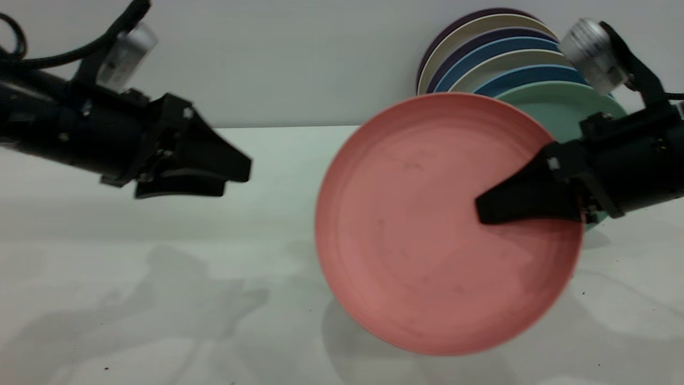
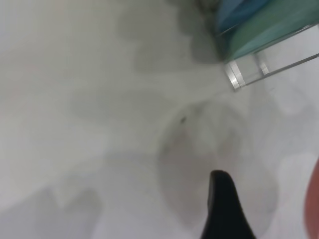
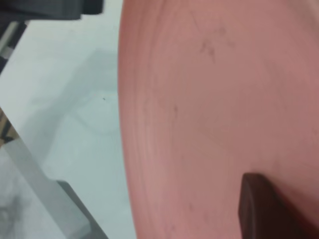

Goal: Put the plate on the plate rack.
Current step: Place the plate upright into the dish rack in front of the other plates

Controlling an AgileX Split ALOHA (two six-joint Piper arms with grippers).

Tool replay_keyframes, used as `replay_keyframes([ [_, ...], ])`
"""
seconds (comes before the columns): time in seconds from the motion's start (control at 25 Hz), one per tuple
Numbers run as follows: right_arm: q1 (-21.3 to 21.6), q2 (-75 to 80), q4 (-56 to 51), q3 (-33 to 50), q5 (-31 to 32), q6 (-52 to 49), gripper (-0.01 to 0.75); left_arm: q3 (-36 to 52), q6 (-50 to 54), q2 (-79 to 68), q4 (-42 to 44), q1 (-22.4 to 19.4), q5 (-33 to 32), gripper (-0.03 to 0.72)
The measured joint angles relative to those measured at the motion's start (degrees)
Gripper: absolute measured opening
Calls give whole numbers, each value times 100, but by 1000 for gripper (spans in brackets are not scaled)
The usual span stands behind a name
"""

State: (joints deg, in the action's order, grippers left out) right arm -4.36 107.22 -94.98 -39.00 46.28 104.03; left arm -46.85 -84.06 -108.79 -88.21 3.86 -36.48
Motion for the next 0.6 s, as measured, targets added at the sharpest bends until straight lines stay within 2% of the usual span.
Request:
replay_keyframes([
  [0.16, 206, -111, 505, 0, 7, -109, 145, 0, 522, 0, 665, -236, 307, 491],
  [0.28, 231, -334, 754, 0, -99, -156, 145, 0, 922, 0, 1078, -262, 689, 493],
  [0.6, 243, -1262, 1636, 0, -1017, -346, 145, 0, 1845, 0, 1849, -262, 1267, 493],
])
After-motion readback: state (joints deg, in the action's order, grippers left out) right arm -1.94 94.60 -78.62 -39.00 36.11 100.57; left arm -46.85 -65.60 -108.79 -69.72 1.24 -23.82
